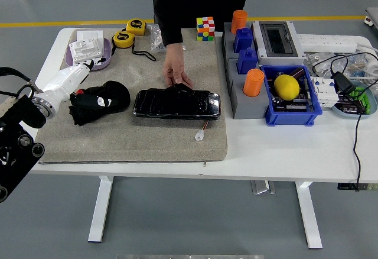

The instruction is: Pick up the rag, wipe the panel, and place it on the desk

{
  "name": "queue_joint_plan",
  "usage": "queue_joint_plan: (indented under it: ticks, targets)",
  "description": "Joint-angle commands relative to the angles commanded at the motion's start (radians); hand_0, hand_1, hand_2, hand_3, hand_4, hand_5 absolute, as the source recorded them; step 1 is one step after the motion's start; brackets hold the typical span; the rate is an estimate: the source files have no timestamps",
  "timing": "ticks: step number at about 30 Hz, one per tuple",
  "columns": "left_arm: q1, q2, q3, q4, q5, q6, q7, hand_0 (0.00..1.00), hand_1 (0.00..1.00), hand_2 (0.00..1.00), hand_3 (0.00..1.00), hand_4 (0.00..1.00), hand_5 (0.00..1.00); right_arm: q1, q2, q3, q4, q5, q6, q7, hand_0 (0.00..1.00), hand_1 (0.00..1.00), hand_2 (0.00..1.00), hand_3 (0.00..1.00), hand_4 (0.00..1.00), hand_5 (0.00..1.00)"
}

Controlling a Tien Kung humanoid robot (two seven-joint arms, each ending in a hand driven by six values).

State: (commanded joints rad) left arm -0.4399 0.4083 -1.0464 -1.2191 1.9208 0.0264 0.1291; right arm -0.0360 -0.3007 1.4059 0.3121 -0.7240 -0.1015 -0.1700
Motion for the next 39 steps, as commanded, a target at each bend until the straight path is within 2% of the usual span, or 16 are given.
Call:
queue_joint_plan:
  ticks: [9,18,19,24,25,32,36,37,39]
  targets:
    - [-0.017,-0.029,0.024,0.065,0.016,0.032,0.002,0.951,0.998,0.998,0.998,0.998,0.415,-0.003,0.004,0.002,0.003,-0.006,0.002,0.002,0.704,0.477,0.654,0.606,0.998,0.674]
    - [-0.035,-0.060,0.065,0.142,0.020,0.105,0.001,0.944,0.998,0.998,0.998,0.978,0.386,0.000,0.005,-0.006,0.008,-0.005,-0.001,0.006,0.704,0.476,0.654,0.607,0.998,0.674]
    - [-0.038,-0.064,0.070,0.153,0.017,0.111,0.001,0.947,0.998,0.998,0.998,0.935,0.327,0.000,0.006,-0.007,0.010,-0.004,-0.002,0.007,0.704,0.476,0.654,0.606,0.998,0.674]
    - [-0.048,-0.078,0.096,0.186,0.020,0.139,0.005,0.947,0.998,0.998,0.998,0.935,0.327,0.001,0.007,-0.010,0.013,-0.004,-0.004,0.010,0.704,0.476,0.654,0.606,0.998,0.674]
    - [-0.053,-0.081,0.107,0.194,0.020,0.146,0.009,0.946,0.998,0.998,0.998,0.899,0.277,0.001,0.007,-0.010,0.013,-0.005,-0.004,0.010,0.703,0.476,0.654,0.606,0.998,0.674]
    - [-0.071,-0.104,0.151,0.232,0.025,0.191,0.018,0.942,0.998,0.998,0.995,0.900,0.275,0.001,0.008,-0.010,0.017,-0.008,-0.003,0.012,0.703,0.476,0.653,0.607,0.998,0.675]
    - [-0.076,-0.111,0.173,0.249,0.021,0.245,0.034,0.942,0.998,0.998,0.995,0.900,0.275,0.002,0.010,-0.012,0.025,-0.009,-0.005,0.015,0.703,0.476,0.653,0.607,0.998,0.675]
    - [-0.078,-0.113,0.178,0.253,0.018,0.253,0.041,0.926,0.978,0.986,0.954,0.895,0.269,0.003,0.011,-0.012,0.025,-0.010,-0.005,0.016,0.703,0.476,0.653,0.607,0.998,0.675]
    - [-0.080,-0.114,0.186,0.258,0.014,0.261,0.051,0.926,0.978,0.986,0.954,0.895,0.269,0.003,0.012,-0.011,0.026,-0.011,-0.005,0.016,0.703,0.476,0.653,0.607,0.998,0.675]
